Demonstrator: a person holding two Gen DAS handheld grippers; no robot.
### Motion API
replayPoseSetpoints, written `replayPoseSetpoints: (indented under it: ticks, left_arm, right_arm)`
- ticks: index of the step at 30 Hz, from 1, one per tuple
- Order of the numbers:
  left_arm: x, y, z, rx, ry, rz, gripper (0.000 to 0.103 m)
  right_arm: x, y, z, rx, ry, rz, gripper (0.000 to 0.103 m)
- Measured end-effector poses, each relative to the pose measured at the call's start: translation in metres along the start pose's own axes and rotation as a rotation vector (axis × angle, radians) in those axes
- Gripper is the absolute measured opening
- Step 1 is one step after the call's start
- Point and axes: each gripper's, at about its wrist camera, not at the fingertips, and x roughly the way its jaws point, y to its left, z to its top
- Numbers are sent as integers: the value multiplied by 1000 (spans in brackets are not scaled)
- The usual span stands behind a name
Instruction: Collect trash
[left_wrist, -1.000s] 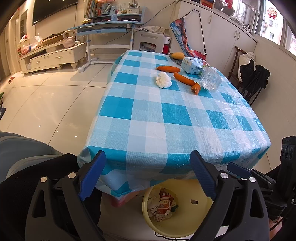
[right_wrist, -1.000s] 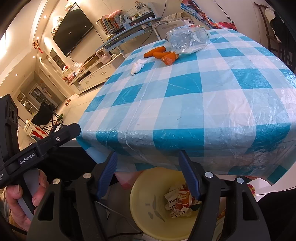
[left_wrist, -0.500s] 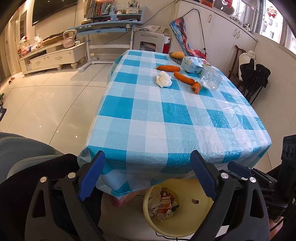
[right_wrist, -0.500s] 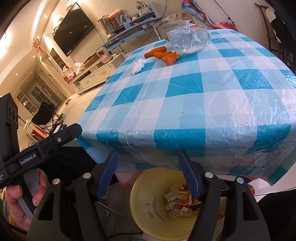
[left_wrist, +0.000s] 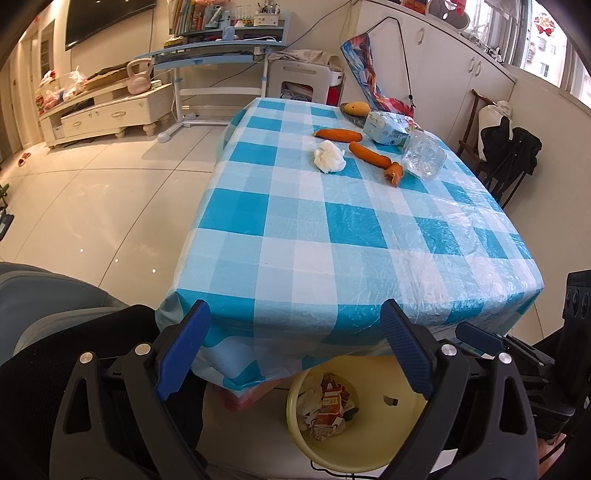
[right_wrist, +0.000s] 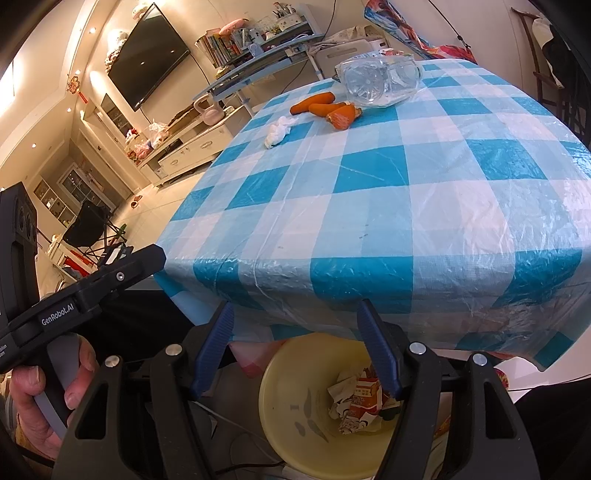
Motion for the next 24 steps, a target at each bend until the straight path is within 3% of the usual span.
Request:
replayPoseSetpoints:
  ticks: [24]
  left_arm:
    - [0,4,-2,-21,10,2,90]
  right_arm:
    - [0,1,0,-4,-4,-3,67]
